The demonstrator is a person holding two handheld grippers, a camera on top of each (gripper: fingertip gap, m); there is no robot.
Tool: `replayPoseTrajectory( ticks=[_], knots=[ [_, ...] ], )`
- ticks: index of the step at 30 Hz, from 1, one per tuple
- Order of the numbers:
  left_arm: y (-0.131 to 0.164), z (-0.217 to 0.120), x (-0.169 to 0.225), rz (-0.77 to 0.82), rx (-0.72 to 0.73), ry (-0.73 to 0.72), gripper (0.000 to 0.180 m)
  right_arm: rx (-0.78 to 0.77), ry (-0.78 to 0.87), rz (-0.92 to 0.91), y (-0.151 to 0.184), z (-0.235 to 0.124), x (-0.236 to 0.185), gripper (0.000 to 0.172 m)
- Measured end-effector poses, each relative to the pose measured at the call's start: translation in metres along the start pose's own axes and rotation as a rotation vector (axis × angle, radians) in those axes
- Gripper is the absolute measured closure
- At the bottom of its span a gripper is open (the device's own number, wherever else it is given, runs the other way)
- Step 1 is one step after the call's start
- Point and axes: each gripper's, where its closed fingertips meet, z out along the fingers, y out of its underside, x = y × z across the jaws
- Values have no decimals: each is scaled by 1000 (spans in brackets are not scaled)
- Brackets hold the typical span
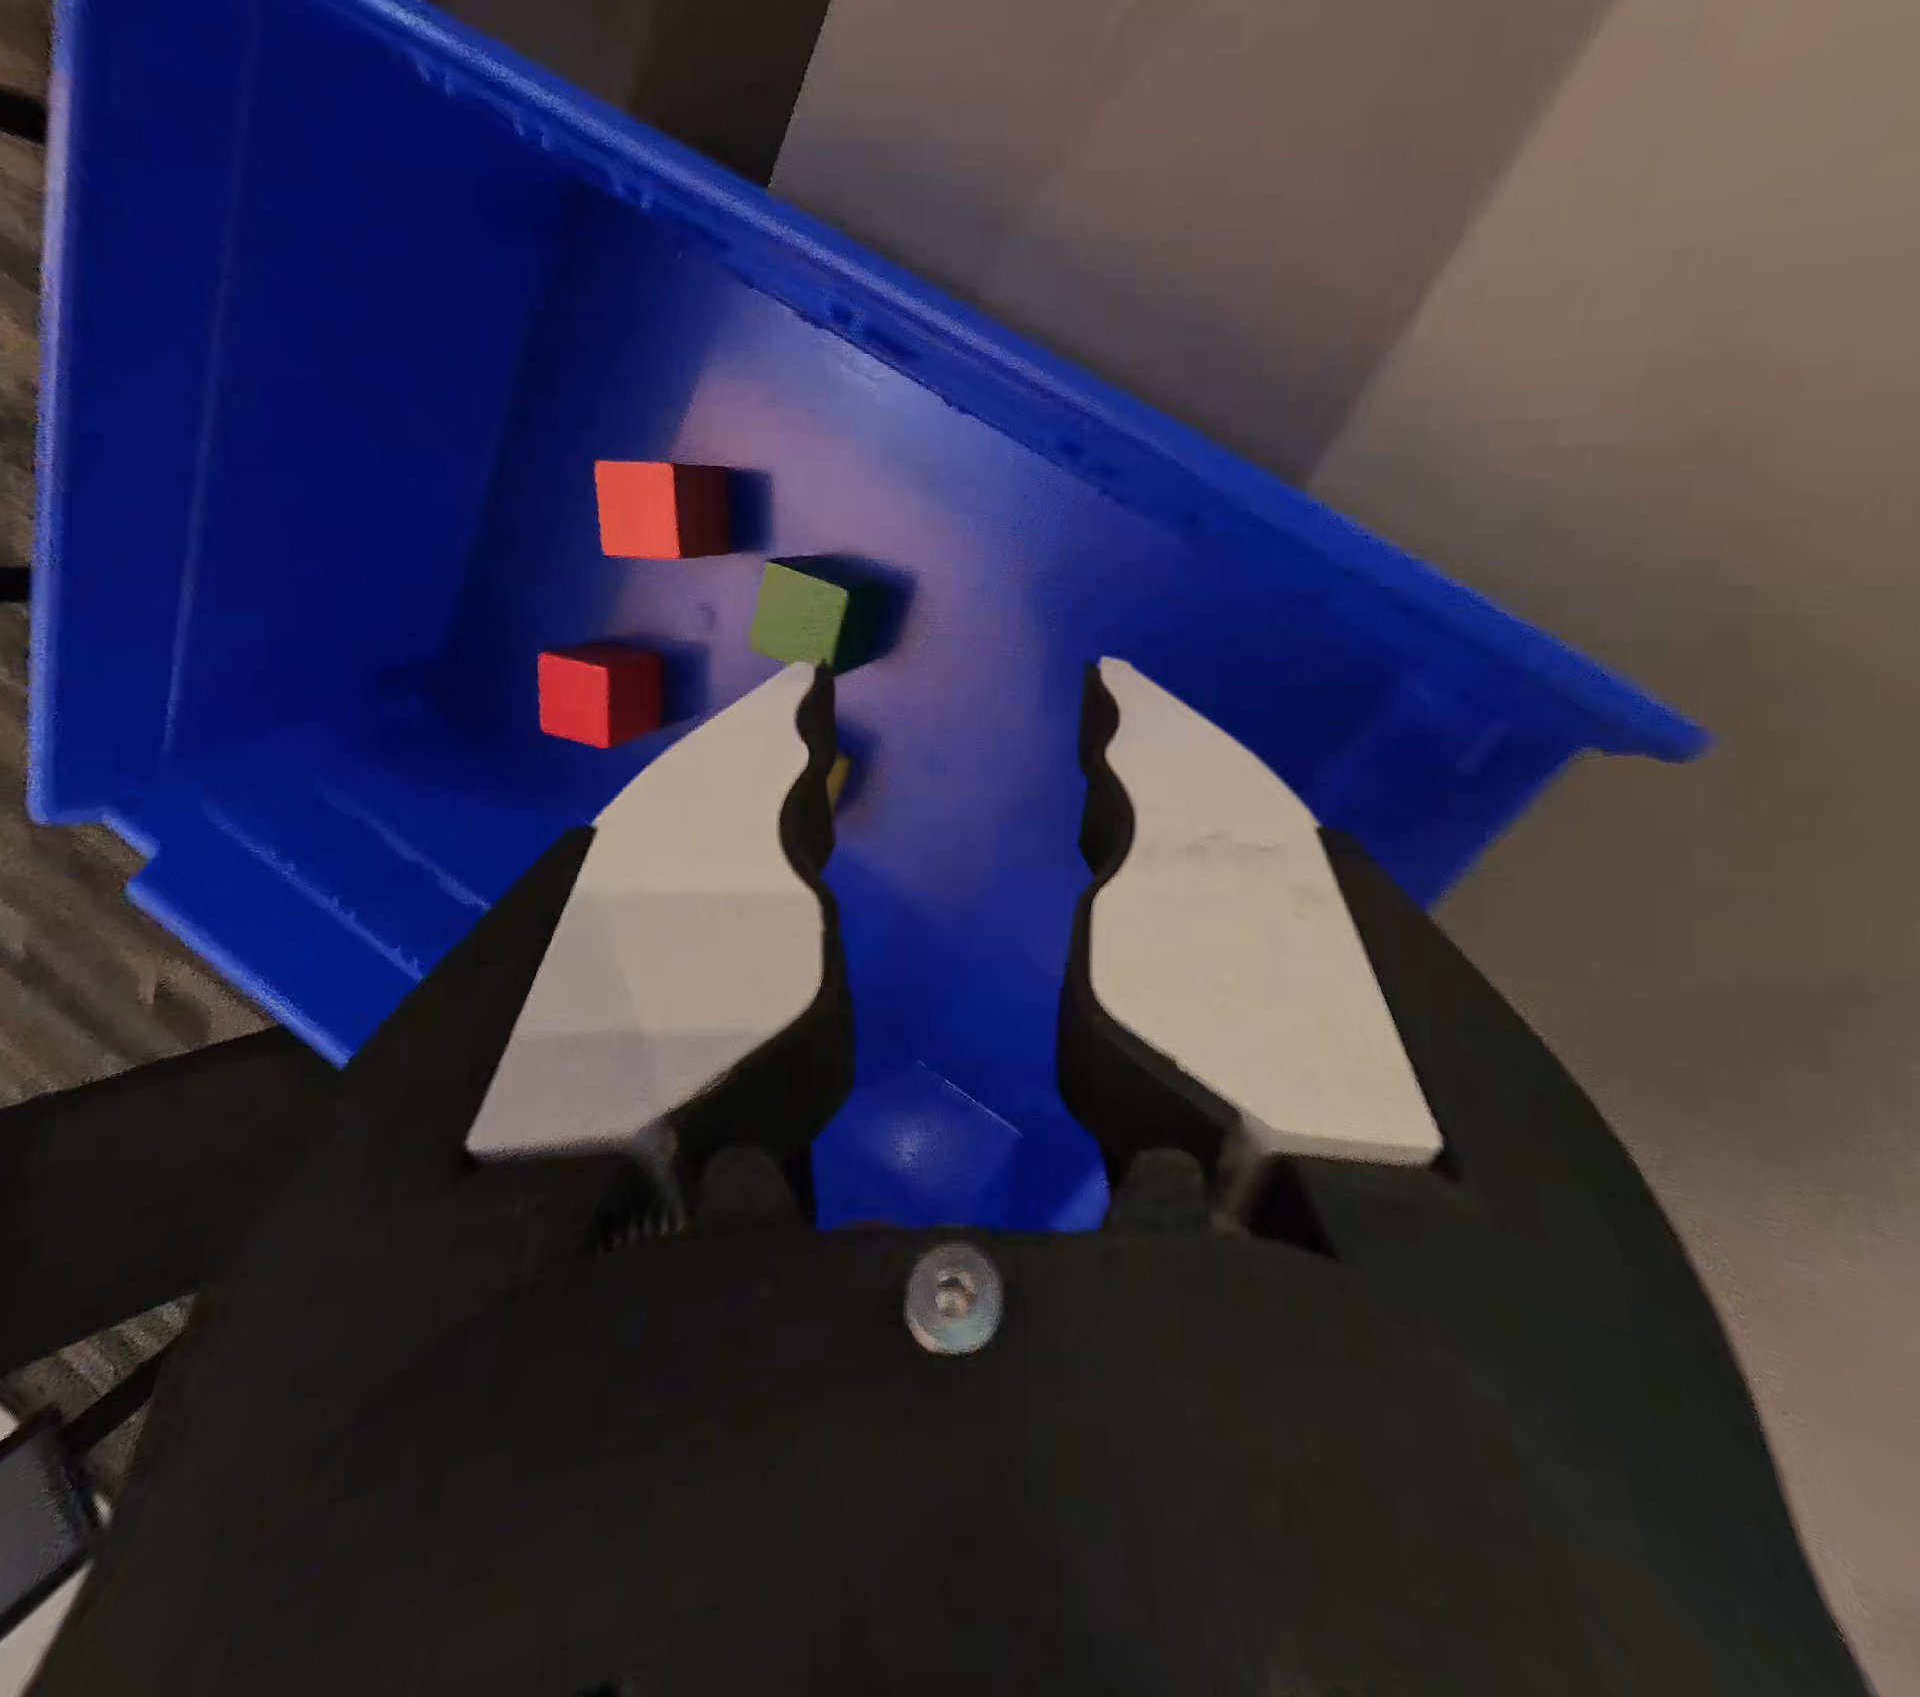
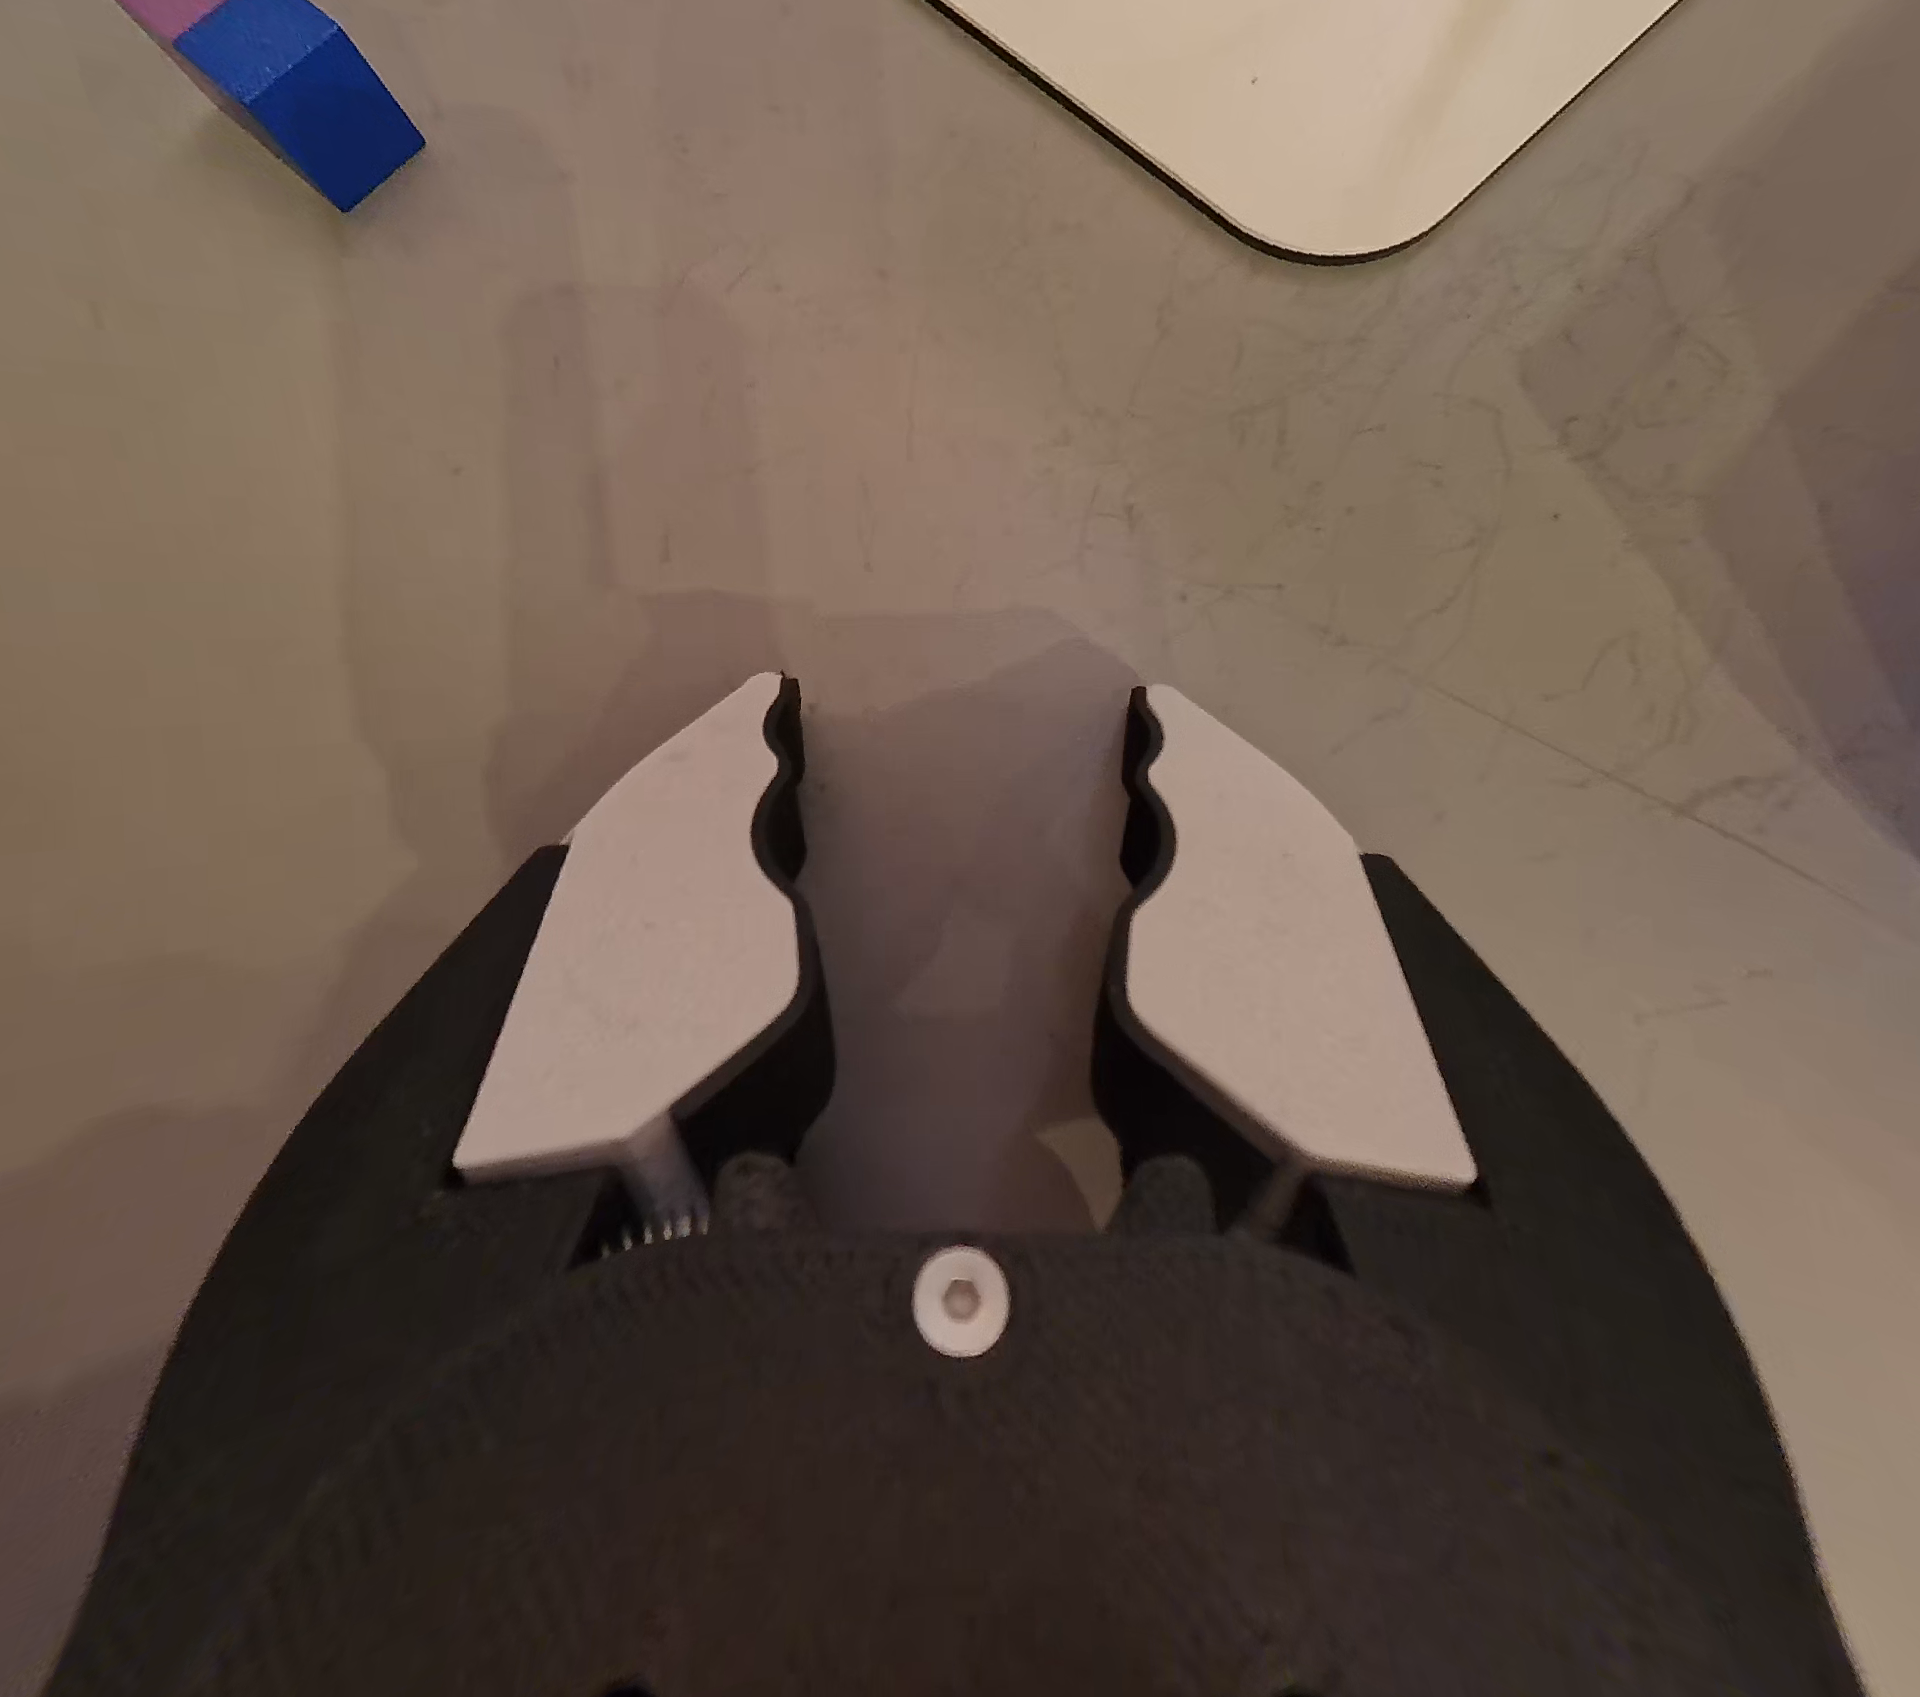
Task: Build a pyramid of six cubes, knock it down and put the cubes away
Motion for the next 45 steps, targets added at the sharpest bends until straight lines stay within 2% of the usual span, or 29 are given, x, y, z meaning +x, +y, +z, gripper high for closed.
replayPoseTrajectory(
  ticks=[3,8,12,15,20,24,28,32,35,39,45],
  knots=[
    [2,19,-17,29,-10,0,138,0,9,4,0,0,1,113],
    [18,60,-31,72,-114,42,130,1,12,8,0,0,1,114],
    [29,79,-40,67,-165,69,130,1,18,12,0,0,2,115],
    [27,84,-39,41,-139,112,145,1,19,15,0,0,3,116],
    [23,71,-32,24,-117,120,152,1,20,18,-1,0,3,117],
    [19,23,-19,-18,-97,65,152,1,24,16,-1,0,4,117],
    [13,-34,21,-25,-82,42,152,2,26,15,-1,0,4,117],
    [2,-64,92,39,-43,98,152,1,27,11,0,0,4,116],
    [-7,-64,143,78,-23,144,152,1,29,8,0,0,4,116],
    [-19,-49,200,116,2,227,152,0,31,7,0,0,4,116],
    [-33,-24,256,174,-5,308,152,0,36,6,0,0,5,117]
  ],
)
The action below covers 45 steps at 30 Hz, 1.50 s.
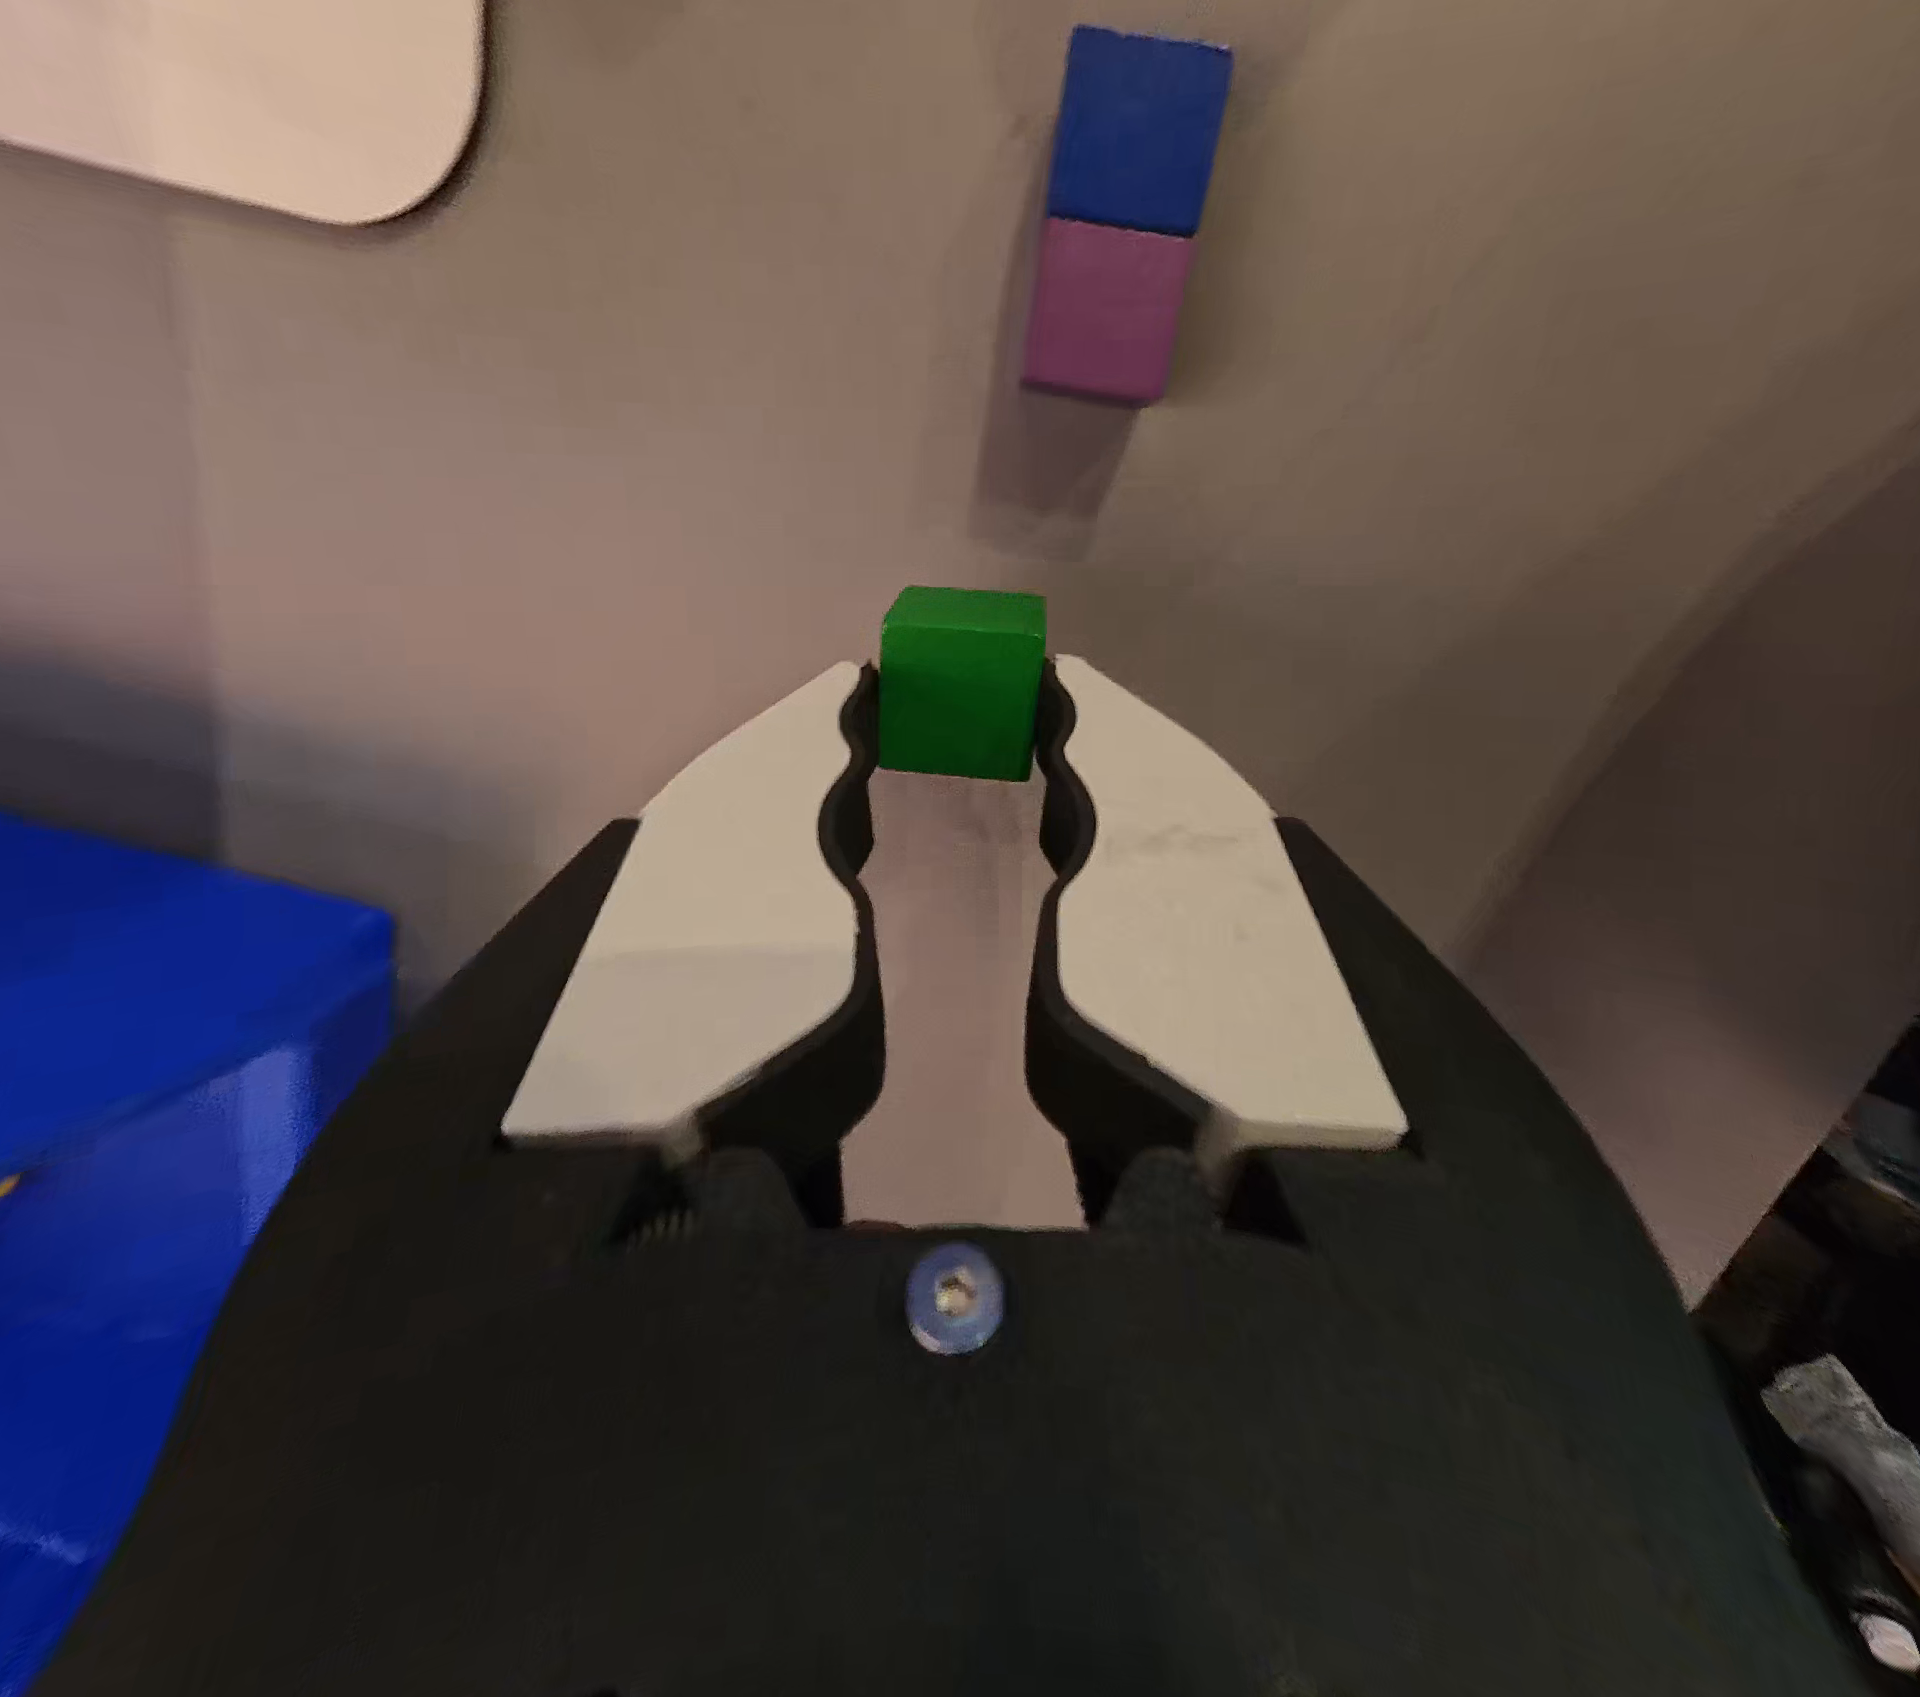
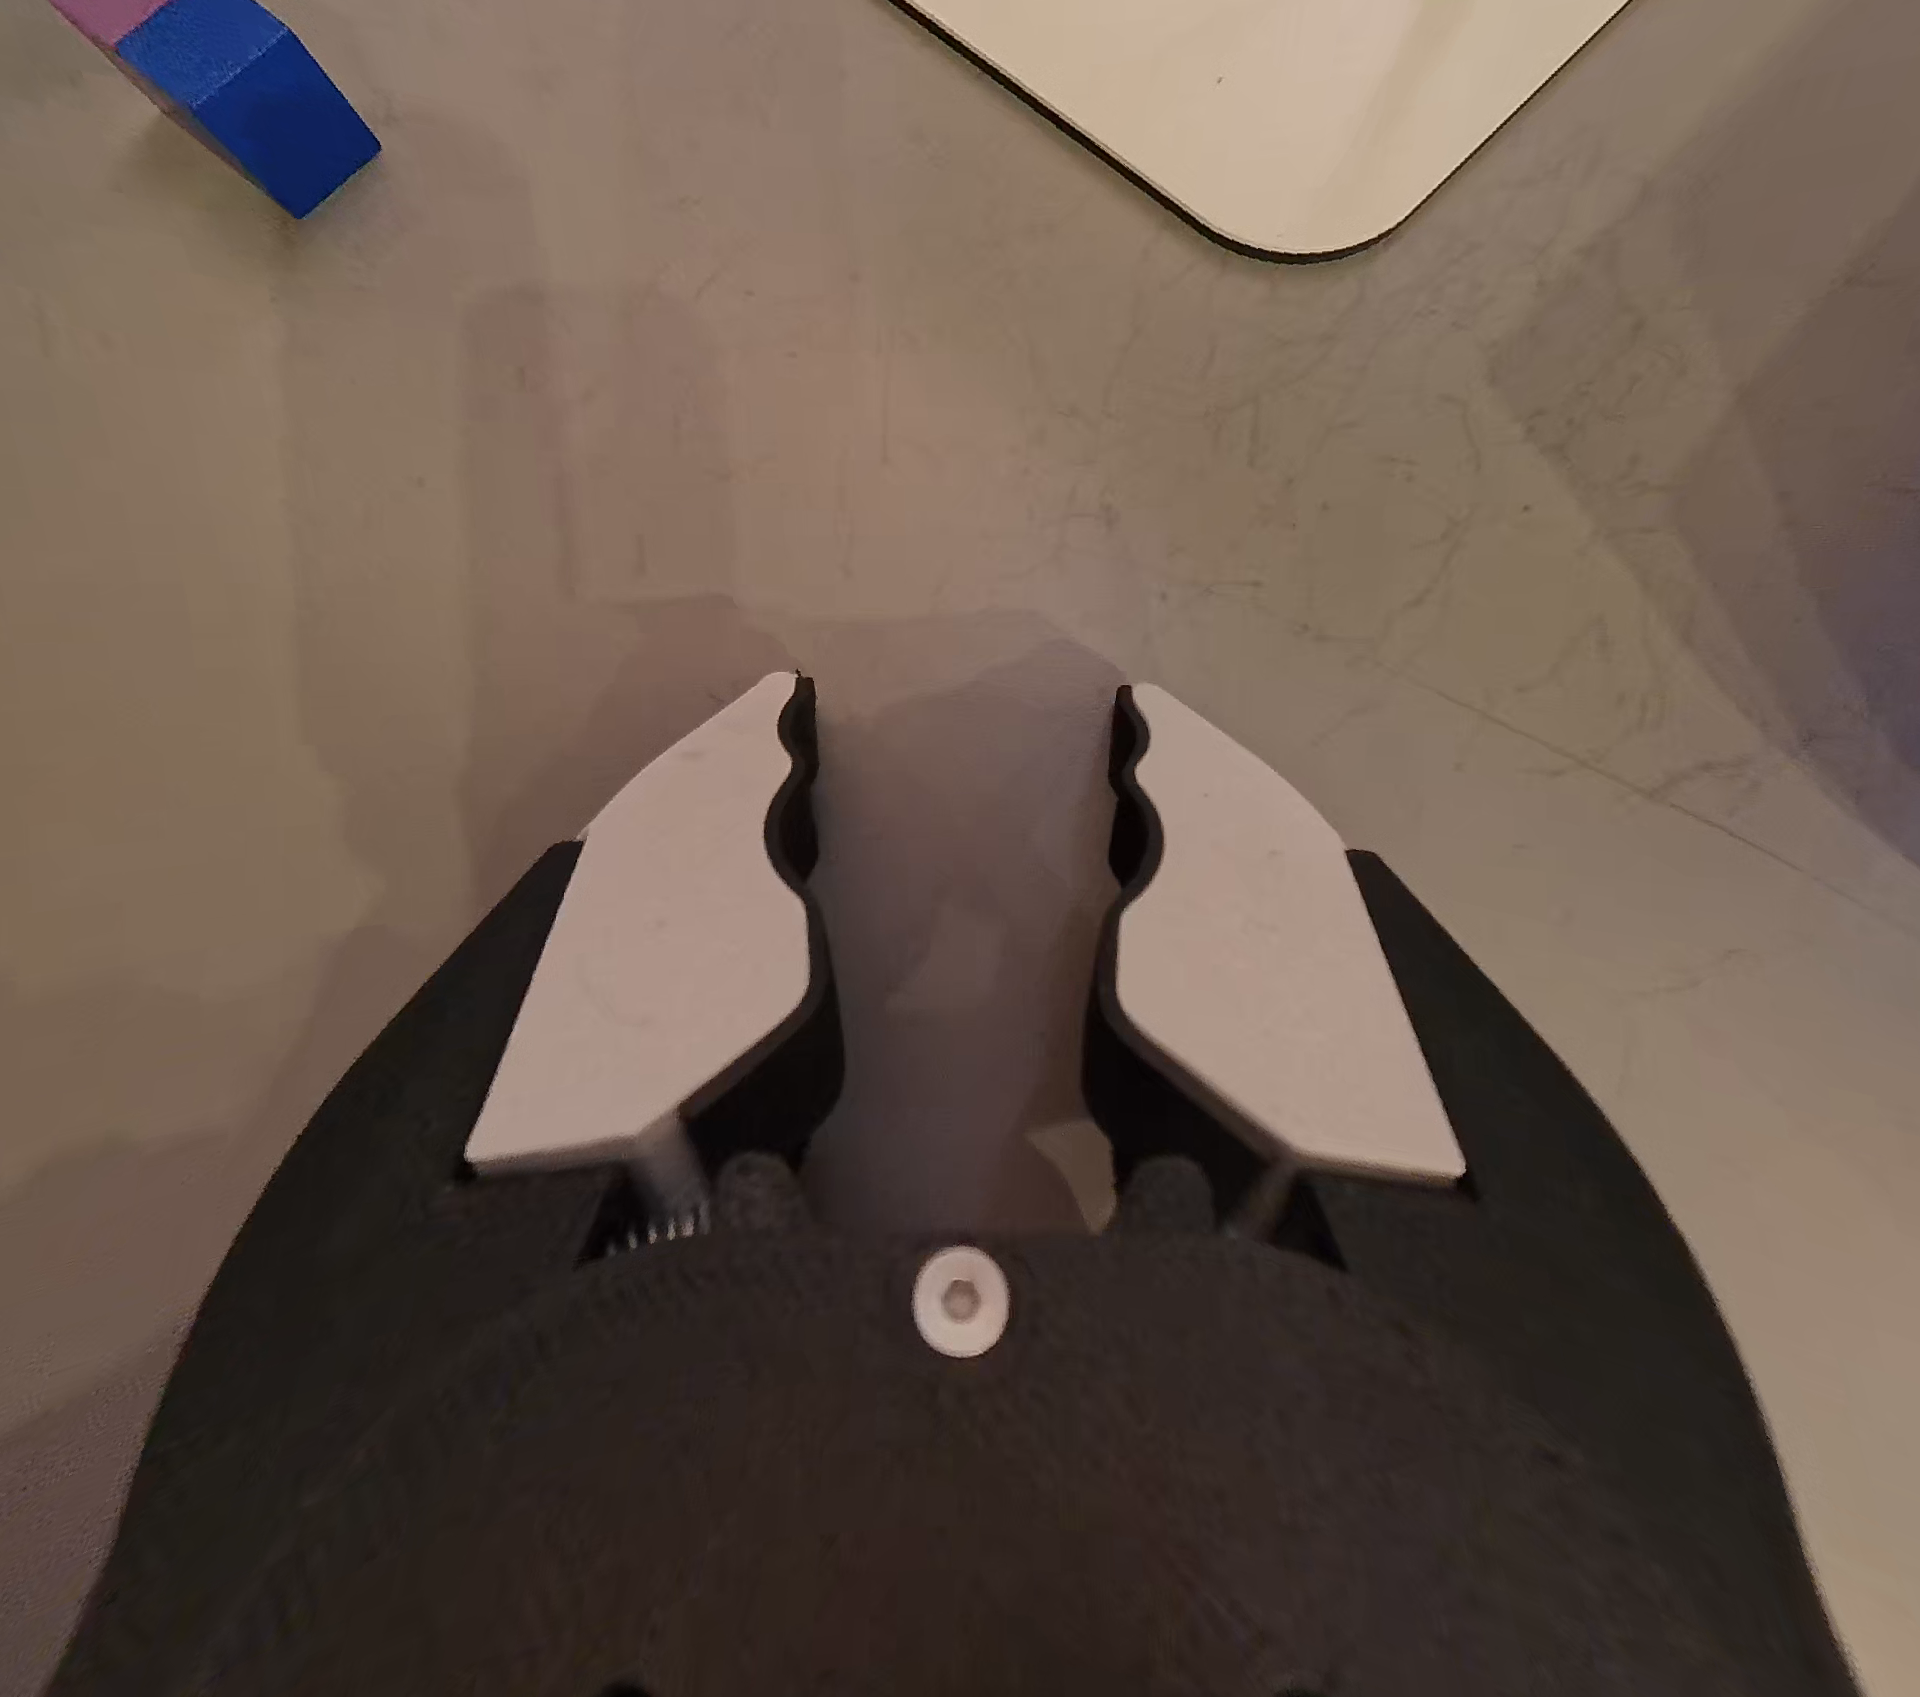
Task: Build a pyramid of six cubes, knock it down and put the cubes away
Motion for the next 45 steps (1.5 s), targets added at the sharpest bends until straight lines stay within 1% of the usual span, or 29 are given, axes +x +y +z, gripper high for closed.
replayPoseTrajectory(
  ticks=[5,9,14,16,19,21,23,27,45],
  knots=[
    [-5,18,8,22,-18,12,152,0,2,0,0,0,1,118],
    [-4,27,16,64,-62,24,152,1,2,1,0,0,1,118],
    [-14,32,22,73,-40,42,152,1,0,1,-1,0,1,118],
    [-13,30,18,61,-34,30,140,2,-2,1,-1,0,1,118],
    [-9,23,17,21,3,51,138,2,-1,1,-1,0,2,118],
    [-3,22,15,0,5,60,138,2,-2,1,-1,0,2,119],
    [0,24,15,2,3,63,142,3,-2,2,-1,0,2,119],
    [-6,28,19,8,27,79,153,2,-2,2,-1,0,2,120],
    [-15,33,19,11,45,75,153,2,2,2,-1,0,3,120]
  ],
)
